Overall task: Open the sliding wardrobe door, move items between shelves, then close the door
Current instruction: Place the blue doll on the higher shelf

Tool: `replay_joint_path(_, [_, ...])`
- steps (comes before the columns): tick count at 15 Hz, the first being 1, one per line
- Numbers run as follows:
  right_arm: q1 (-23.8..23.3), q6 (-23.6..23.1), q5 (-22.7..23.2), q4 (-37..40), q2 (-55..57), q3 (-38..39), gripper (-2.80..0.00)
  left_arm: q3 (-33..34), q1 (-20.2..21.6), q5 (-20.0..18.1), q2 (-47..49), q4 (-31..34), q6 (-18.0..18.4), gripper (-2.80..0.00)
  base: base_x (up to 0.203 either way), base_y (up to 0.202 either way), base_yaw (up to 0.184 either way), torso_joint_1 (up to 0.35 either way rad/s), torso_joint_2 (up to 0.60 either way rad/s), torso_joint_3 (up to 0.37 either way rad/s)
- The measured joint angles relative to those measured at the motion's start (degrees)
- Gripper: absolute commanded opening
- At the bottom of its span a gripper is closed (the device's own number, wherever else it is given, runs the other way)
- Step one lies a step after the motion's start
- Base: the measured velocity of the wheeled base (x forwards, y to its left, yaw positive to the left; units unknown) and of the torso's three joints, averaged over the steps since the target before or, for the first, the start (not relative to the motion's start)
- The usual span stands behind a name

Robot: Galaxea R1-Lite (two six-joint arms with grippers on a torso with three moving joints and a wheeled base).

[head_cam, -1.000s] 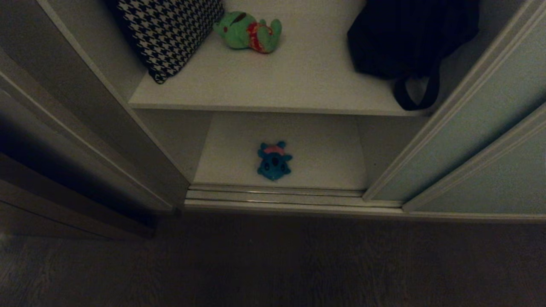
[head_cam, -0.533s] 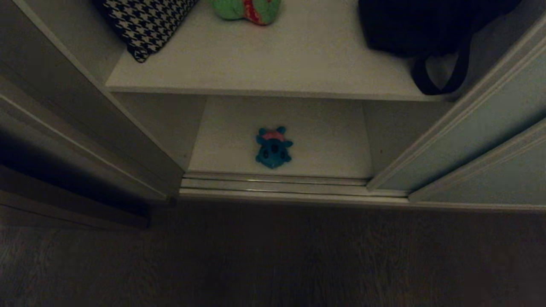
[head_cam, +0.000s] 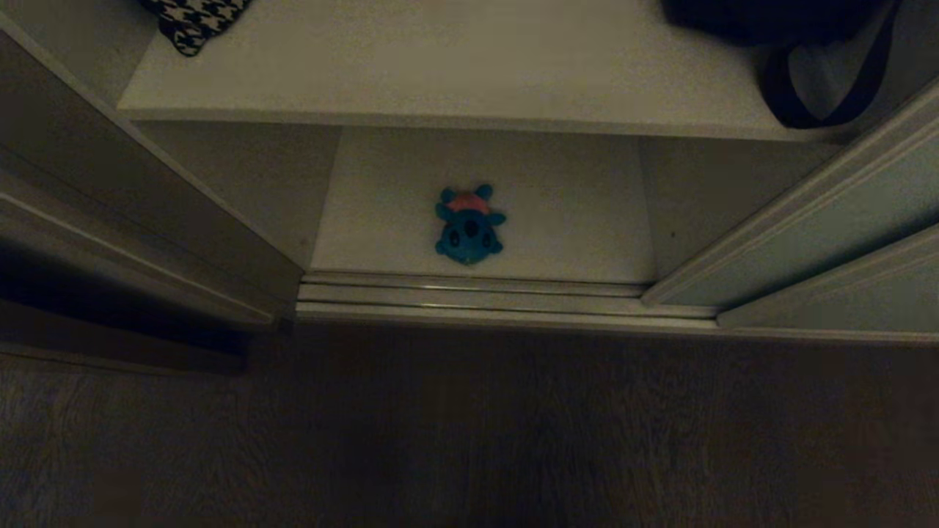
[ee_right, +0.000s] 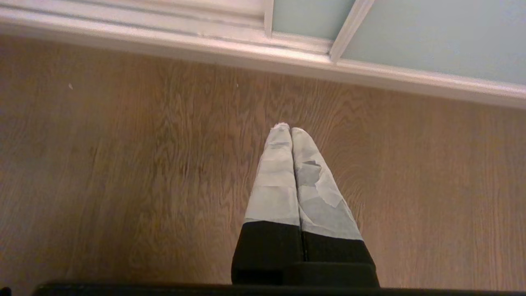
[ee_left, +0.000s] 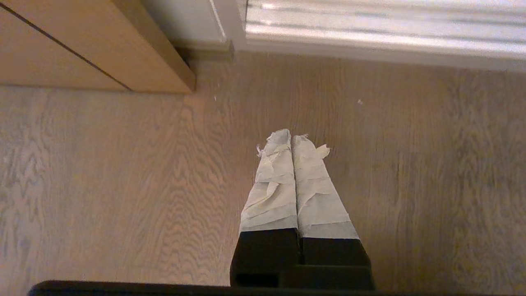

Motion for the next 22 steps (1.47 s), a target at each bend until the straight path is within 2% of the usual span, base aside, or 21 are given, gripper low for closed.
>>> replay_joint_path(13, [0.00,-0.04,-0.01,0.00,0.00,0.00,-2.80,-0.16,0.00,-0.05,0.05,0.00,-0.13,-2.80,0.000,0.000,0.000,0.004,0.00,-0.197])
replay_joint_path(19, [0.00,-0.02,-0.04,0.00,0.00,0.00,-2.80,-0.01,0.00,-0.07,0.07,0.66,0.72,-2.80,0.000,0.000,0.000,0.003,0.00,-0.039])
replay_joint_path(22, [0.00,-0.02,-0.04,0.00,0.00,0.00,-2.80,-4.66,0.00,-1.14,1.32,2.13,0.84,-2.80,0.000,0.000,0.000,0.000,0.00,0.000])
